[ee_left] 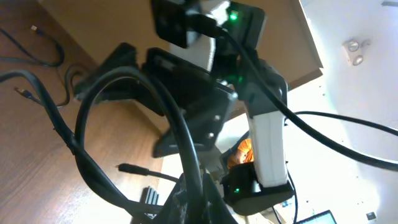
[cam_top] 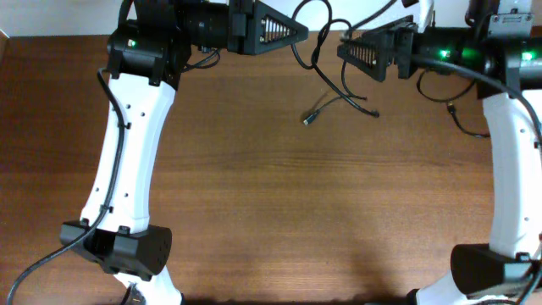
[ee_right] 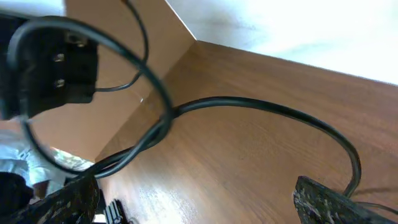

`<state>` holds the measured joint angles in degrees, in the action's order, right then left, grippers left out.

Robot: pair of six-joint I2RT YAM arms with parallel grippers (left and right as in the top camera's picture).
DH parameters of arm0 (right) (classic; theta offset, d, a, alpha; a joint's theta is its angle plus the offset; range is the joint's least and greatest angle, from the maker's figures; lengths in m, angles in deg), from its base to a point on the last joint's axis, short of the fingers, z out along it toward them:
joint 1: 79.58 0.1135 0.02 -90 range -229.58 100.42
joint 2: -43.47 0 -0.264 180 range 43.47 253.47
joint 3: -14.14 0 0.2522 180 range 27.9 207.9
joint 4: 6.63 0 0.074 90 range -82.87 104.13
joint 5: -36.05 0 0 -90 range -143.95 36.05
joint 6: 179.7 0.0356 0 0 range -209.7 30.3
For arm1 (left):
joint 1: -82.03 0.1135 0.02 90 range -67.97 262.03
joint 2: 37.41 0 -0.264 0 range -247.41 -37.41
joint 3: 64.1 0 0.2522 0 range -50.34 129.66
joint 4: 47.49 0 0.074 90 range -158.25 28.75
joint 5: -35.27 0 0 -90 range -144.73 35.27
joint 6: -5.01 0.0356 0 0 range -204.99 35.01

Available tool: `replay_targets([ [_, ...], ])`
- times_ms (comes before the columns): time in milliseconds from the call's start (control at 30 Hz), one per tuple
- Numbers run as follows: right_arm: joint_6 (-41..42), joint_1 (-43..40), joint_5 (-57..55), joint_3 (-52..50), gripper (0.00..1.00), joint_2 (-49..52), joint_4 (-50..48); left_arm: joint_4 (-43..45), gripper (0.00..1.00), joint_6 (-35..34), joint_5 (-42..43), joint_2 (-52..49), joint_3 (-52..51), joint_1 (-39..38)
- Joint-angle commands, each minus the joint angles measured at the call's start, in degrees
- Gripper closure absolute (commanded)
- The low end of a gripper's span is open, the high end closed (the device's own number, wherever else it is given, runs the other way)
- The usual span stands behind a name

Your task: Untangle cables

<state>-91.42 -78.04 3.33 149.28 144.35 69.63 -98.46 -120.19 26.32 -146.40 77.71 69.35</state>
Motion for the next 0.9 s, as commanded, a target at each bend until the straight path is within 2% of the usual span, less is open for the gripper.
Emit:
replay_targets([
  [0,1.8,1.6,-1.0,0.7,0.01,1.4,-0.2,0.6,1.0,-0.2,1.2,0.5,0.3,0.1],
  [100,1.8,3.5,-3.5,0.7,0.01,2.5,-0.2,3.1,1.0,-0.8,0.1,0.5,0.3,0.1],
  [167,1.8,3.8,-4.0,0.7,0.01,2.9,0.4,7.7,1.0,-4.6,-0.1,0.5,0.3,0.2],
  [233,1.1,4.1,-4.0,0.7,0.01,3.2,1.1,20.9,1.0,-13.3,0.0,0.5,0.3,1.1],
  [300,1.1,4.1,-4.0,0.7,0.01,3.2,1.3,26.4,1.0,-17.0,0.0,0.5,0.3,2.1],
  [500,1.2,4.1,-0.9,0.7,0.0,3.2,1.7,26.4,1.0,-16.5,-0.7,-0.6,0.2,4.0],
  [633,1.2,4.1,1.9,0.7,0.12,3.2,1.8,24.3,1.0,-15.1,-0.9,-2.8,0.2,4.2],
  [667,1.1,4.1,5.2,0.7,0.34,3.2,1.6,24.3,1.0,-15.0,-0.9,-3.8,0.2,4.2],
  [700,1.1,4.1,5.5,0.7,0.84,3.2,1.4,24.3,1.0,-14.8,-0.9,-4.7,0.2,4.2],
  [733,1.1,4.1,5.5,0.7,0.96,3.2,1.5,24.3,1.0,-14.6,-0.9,-5.4,0.1,4.2],
  [867,1.1,4.1,5.5,0.8,0.96,2.6,0.6,24.3,1.0,-14.1,-0.4,-7.4,-0.1,4.2],
])
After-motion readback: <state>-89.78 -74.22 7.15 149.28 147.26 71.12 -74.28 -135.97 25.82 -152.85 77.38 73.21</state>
